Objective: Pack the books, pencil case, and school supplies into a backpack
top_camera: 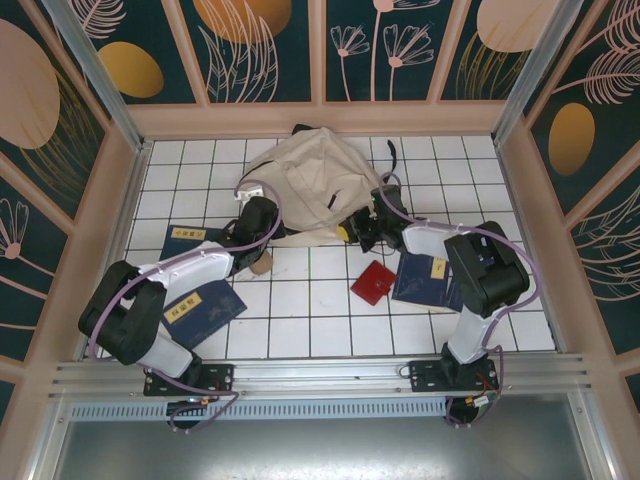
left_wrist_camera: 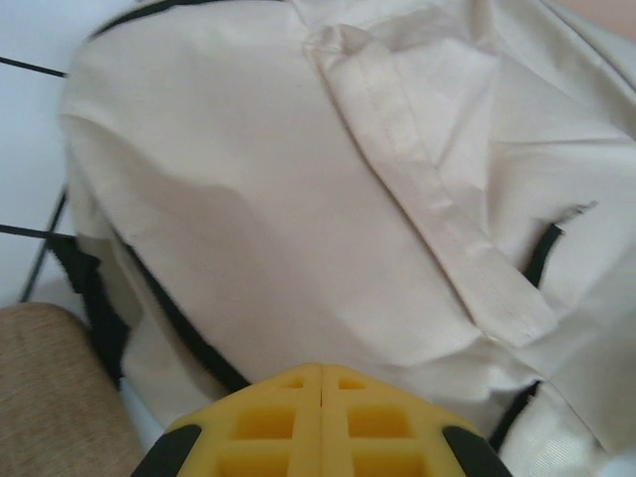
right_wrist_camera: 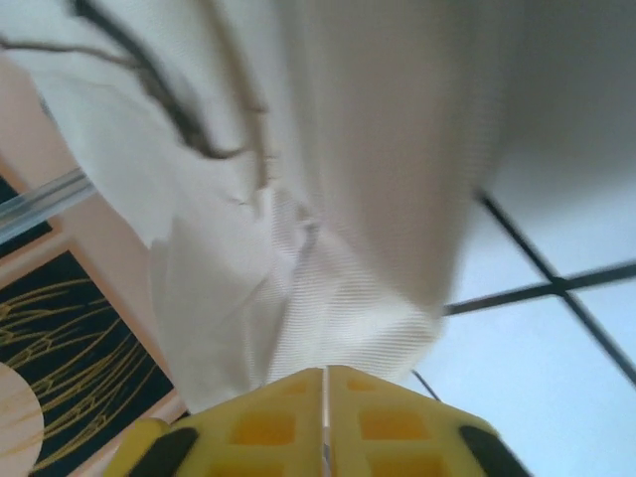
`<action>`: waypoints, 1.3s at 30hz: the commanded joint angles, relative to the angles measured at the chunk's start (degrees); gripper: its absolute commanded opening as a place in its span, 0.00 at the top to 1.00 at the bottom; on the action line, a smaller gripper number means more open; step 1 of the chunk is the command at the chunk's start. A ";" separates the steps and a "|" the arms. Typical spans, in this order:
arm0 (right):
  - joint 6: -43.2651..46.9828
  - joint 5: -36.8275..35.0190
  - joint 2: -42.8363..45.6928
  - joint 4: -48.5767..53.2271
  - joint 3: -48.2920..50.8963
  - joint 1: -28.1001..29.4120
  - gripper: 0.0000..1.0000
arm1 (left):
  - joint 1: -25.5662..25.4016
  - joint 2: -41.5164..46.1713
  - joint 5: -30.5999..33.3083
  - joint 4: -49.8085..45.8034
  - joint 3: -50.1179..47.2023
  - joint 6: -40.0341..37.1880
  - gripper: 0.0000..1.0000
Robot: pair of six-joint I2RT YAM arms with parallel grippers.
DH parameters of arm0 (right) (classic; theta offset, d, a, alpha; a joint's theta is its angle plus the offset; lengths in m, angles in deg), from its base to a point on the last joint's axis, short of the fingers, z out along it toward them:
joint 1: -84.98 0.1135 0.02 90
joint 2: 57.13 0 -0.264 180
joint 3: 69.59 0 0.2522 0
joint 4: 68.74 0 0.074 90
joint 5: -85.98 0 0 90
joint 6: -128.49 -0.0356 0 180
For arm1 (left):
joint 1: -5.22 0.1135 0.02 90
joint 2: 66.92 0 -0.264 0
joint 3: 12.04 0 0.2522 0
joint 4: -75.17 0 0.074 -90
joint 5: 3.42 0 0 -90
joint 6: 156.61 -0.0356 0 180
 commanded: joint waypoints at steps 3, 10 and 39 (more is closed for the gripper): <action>26.51 -5.19 1.72 7.95 -6.69 0.73 0.59 | -0.13 1.62 -5.84 1.48 1.02 -3.14 1.00; 53.56 -15.13 -7.82 28.67 -23.21 4.70 0.46 | -0.15 2.11 -9.45 3.44 -2.13 -1.35 1.00; 40.26 -4.06 0.57 14.96 -5.88 -2.07 0.45 | -4.62 -8.18 -28.30 4.92 8.45 -0.70 1.00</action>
